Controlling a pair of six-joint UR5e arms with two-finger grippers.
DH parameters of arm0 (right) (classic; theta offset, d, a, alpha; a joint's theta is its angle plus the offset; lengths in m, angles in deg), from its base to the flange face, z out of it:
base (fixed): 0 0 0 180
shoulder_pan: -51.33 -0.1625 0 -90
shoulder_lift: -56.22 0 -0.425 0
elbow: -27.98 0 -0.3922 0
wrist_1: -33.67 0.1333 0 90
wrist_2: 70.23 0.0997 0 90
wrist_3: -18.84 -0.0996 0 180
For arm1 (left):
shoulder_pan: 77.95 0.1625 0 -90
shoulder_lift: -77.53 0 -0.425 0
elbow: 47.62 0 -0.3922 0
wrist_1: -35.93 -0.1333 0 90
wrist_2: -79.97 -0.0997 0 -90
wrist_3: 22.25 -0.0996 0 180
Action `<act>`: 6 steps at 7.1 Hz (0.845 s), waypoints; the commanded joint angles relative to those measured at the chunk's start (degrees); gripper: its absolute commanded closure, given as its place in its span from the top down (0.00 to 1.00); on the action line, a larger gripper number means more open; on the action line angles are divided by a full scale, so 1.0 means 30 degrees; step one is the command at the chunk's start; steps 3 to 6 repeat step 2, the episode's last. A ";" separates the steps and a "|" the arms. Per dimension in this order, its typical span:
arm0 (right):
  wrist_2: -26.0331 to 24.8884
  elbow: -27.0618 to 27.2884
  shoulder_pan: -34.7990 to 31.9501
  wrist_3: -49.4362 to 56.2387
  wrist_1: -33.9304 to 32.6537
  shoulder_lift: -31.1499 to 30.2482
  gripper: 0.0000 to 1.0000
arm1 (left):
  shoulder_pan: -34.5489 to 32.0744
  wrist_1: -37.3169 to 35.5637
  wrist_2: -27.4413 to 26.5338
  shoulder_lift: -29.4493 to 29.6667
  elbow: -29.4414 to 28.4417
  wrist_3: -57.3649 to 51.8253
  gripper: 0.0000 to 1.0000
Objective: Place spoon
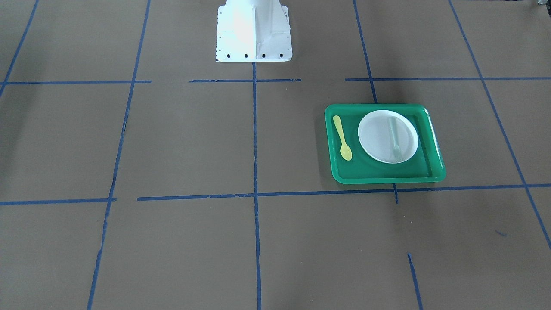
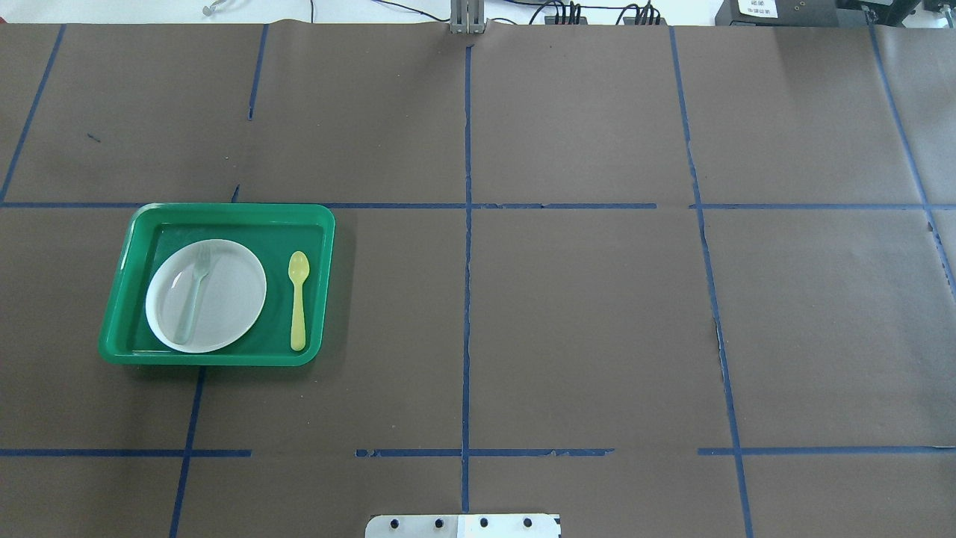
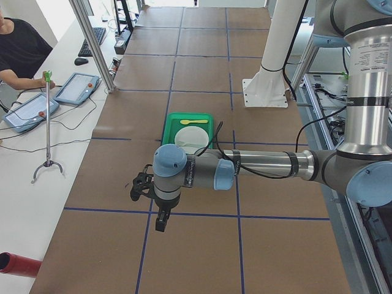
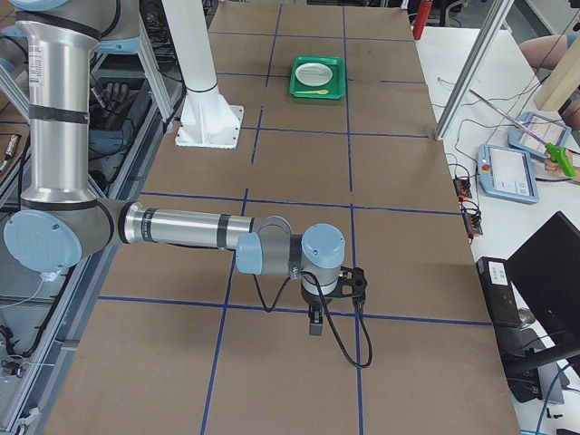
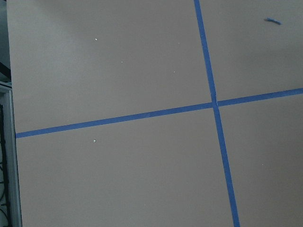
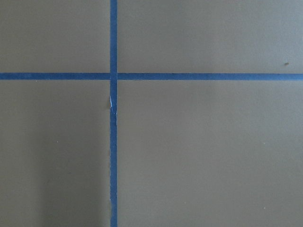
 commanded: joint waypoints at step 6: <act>0.0003 -0.0020 0.0000 0.0000 0.0000 -0.0024 1.00 | 0.0001 0.0001 0.0000 0.0031 0.0063 -0.0002 1.00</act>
